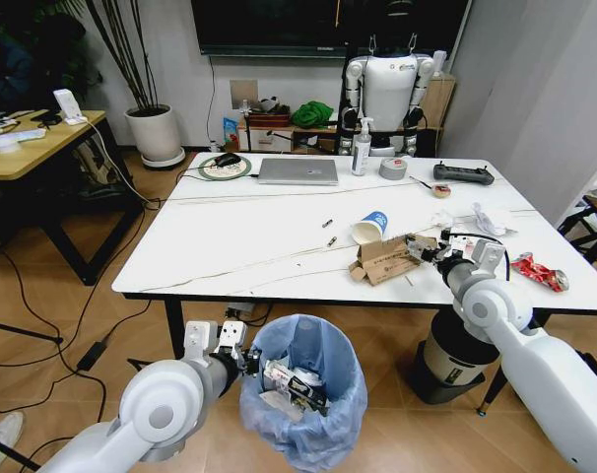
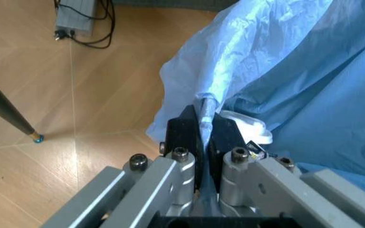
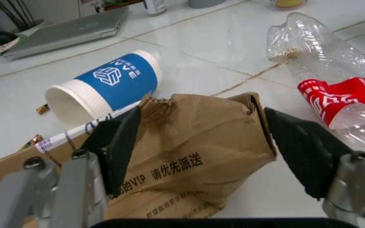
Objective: Pick up the trash bin and place the trash from the table into it.
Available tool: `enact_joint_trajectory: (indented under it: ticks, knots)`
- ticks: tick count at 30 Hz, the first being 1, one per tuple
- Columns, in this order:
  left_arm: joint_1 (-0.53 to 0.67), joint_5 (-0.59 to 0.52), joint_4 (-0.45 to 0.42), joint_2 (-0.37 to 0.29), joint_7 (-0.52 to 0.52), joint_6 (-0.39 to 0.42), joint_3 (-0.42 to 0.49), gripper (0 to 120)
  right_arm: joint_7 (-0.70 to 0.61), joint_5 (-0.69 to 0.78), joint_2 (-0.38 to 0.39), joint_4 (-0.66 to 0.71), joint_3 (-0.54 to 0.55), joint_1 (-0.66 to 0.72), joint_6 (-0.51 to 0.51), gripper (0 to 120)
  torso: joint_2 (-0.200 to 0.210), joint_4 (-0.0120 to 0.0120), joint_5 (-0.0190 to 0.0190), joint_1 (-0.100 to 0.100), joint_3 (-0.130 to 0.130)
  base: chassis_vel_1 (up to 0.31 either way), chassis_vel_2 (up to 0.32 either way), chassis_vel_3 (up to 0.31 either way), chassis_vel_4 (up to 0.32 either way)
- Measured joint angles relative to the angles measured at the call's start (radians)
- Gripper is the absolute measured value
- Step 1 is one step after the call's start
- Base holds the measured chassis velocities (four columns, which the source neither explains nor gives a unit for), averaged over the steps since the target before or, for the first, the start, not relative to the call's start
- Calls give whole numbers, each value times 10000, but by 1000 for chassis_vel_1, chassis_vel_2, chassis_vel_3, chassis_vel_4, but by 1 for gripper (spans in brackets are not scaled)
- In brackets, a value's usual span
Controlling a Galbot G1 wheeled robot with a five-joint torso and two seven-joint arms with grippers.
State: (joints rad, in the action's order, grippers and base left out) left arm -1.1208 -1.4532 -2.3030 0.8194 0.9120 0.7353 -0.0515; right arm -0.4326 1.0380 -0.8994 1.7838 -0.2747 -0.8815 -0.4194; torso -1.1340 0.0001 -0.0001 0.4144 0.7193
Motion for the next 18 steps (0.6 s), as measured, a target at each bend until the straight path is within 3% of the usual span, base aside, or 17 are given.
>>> enact_joint_trajectory:
  ticks: [10,18]
  knots:
    - [44,-5,-6,33,4,0,-6,0,-54,-137,-29,18,29,-73,88,30,-1,-1,1,0,0,0,0,0,0]
    - [43,-4,-63,12,21,0,-31,0,-59,-299,-40,38,35,-135,162,8,-2,0,1,0,0,0,0,0,0]
